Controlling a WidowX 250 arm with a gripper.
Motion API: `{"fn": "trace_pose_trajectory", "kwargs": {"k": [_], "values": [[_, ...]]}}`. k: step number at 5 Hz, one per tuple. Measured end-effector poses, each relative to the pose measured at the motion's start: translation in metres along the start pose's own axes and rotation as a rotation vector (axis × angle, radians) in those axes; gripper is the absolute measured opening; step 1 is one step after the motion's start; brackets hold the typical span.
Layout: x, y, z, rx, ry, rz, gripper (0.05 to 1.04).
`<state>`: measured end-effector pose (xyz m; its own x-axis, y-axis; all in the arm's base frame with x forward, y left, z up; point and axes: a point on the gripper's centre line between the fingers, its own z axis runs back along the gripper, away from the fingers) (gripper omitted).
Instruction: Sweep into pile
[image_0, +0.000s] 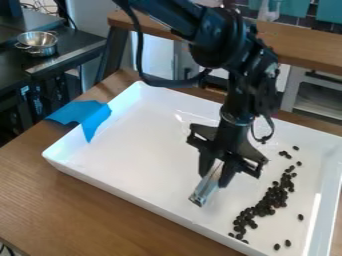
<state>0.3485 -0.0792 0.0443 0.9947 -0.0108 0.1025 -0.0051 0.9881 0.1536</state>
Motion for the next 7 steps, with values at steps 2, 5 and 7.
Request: {"fn": "trace_pose_trajectory", "kwargs": {"k": [2,5,7], "values": [[-0.01,-0.018,-0.008,0.005,-0.02,-0.042,0.362],[-0.013,-0.038,-0.013,0.0,-0.019,-0.049,0.362],[-0.023,-0.07,-0.005,-0.041,0.0,-0.072,0.362]]}}
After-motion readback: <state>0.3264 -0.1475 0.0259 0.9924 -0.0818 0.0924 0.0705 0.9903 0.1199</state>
